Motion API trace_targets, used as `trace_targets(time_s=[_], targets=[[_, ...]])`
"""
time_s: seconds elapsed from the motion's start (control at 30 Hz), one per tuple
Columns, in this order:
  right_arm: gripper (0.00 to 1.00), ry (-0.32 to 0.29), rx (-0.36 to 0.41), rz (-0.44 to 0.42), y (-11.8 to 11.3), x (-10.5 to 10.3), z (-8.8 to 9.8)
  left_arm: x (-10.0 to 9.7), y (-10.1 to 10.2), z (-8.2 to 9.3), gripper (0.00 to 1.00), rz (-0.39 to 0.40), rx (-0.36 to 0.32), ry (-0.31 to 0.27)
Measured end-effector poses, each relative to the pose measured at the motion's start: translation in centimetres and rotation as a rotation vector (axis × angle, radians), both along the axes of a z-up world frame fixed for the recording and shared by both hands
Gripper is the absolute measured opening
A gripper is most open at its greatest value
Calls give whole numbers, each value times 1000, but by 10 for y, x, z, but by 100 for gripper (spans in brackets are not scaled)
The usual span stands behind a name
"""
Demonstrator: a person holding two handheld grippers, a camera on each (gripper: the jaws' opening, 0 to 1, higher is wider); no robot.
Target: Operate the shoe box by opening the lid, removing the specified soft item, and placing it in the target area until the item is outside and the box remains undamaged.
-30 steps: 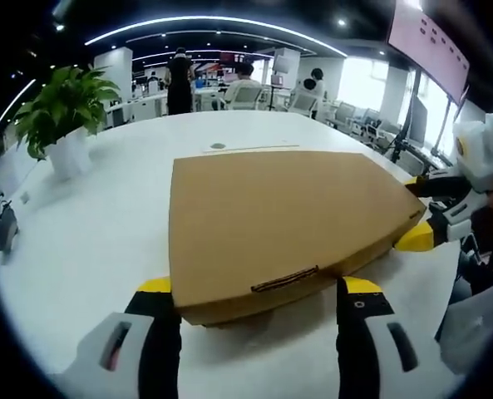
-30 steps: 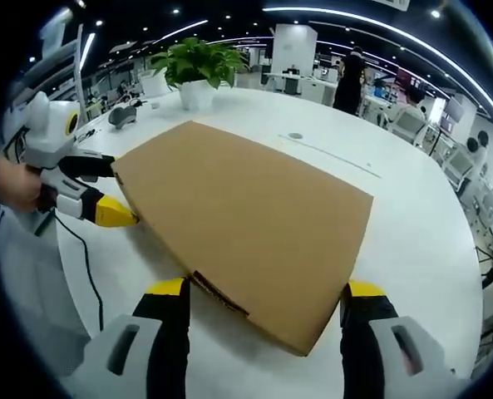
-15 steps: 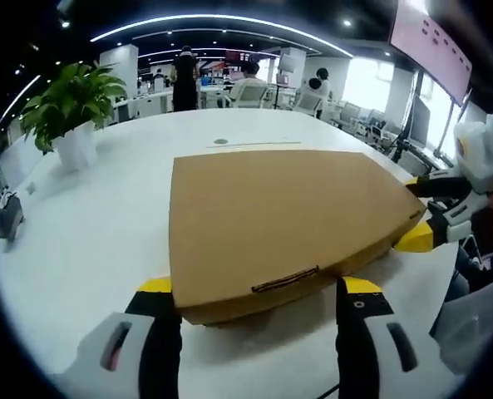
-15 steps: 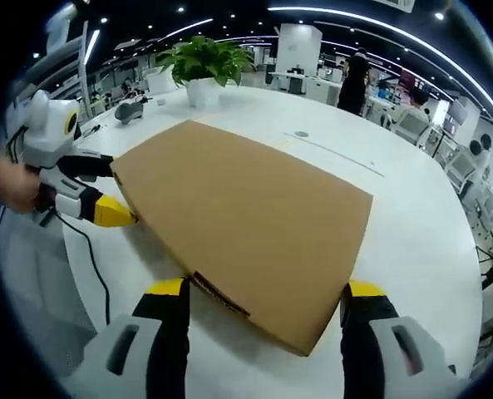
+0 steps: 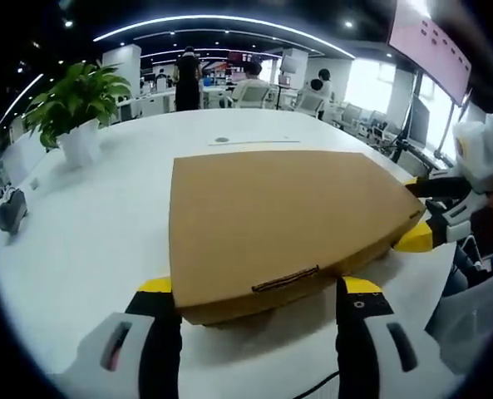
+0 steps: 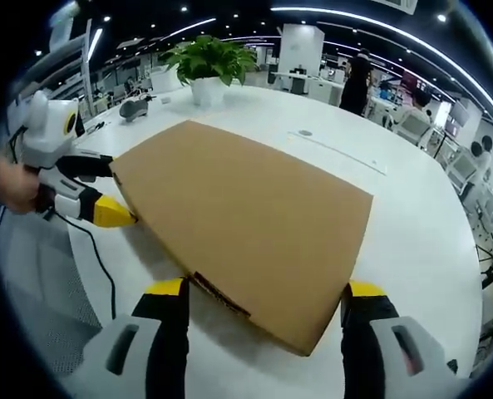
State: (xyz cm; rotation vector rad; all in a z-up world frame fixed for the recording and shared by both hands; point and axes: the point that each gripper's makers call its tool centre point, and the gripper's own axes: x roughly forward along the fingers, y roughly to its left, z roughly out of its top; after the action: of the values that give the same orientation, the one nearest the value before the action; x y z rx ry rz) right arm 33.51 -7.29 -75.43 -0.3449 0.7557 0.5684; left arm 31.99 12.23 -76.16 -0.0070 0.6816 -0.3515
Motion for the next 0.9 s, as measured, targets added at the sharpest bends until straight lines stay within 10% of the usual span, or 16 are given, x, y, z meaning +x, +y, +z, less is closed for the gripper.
trace_targets(time_s=[0.9], targets=[[73, 37, -19, 0, 3, -6, -1, -8, 8, -2, 68, -26, 59, 22]])
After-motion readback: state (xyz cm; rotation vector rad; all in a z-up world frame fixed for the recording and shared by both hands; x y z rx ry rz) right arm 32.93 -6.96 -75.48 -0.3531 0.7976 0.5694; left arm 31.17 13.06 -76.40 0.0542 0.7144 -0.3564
